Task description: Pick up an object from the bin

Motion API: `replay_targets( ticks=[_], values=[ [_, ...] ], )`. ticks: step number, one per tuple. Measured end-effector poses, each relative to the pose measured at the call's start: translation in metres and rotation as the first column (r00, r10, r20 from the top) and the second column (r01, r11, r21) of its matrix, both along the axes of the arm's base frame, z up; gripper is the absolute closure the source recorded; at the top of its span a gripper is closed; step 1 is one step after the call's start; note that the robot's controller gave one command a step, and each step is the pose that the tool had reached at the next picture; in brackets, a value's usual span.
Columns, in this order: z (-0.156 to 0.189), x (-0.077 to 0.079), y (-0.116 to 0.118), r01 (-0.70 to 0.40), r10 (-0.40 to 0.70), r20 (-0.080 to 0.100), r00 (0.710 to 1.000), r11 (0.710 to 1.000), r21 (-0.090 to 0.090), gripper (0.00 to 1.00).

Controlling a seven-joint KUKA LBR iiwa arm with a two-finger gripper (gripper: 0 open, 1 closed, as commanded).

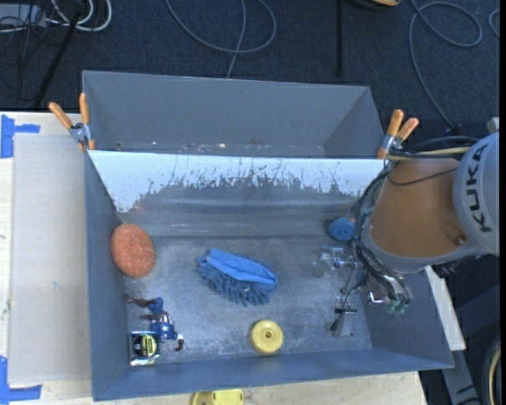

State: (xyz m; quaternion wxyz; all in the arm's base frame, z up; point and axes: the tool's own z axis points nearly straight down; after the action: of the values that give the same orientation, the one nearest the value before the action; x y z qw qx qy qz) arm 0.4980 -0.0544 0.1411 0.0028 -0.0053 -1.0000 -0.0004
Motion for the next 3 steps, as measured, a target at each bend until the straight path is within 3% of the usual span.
replay_targets(
  ticks=[1, 2, 3],
  values=[
    [-0.018, 0.011, 0.016, -0.034, 0.034, 0.006, 0.999, 0.999, 0.003, 0.00],
    [-0.055, 0.015, 0.033, 0.040, -0.040, 0.005, 0.999, 0.999, -0.002, 0.00],
    [-0.057, 0.033, 0.062, 0.042, -0.042, 0.004, 0.999, 0.999, 0.000, 1.00]
  ],
)
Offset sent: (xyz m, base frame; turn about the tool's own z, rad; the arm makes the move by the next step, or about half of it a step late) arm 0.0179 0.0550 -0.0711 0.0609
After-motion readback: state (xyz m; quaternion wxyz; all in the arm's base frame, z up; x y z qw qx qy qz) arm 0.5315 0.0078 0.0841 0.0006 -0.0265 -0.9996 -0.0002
